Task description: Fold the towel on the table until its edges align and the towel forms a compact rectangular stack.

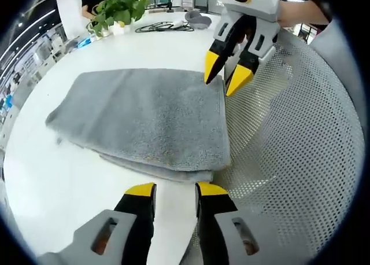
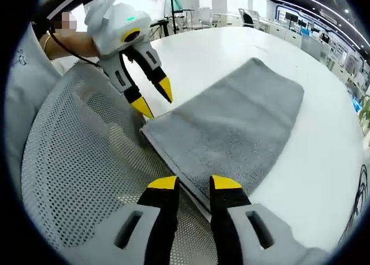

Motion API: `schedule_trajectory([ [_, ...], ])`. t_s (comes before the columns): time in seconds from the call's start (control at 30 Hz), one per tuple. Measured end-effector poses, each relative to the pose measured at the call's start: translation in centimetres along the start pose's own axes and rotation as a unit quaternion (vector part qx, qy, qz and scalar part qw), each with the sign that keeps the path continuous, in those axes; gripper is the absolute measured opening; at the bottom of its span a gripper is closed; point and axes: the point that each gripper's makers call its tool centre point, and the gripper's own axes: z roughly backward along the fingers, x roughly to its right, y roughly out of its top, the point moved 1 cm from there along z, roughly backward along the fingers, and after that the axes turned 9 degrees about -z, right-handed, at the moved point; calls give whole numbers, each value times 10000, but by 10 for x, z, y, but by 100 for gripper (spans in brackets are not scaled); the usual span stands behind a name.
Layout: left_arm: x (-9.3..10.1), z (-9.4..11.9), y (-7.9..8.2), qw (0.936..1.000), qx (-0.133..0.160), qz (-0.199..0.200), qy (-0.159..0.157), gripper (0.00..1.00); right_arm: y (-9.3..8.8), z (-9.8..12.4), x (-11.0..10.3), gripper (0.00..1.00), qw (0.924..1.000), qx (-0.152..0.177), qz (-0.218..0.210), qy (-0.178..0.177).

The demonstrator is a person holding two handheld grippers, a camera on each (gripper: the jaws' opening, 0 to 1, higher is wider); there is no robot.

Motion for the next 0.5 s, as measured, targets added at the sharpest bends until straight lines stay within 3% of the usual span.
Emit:
schedule_trajectory([
  [0.5,5,-10,-4,9994,-37,-347,-78,28,6,-9,-12,21,9998,9,71,179],
])
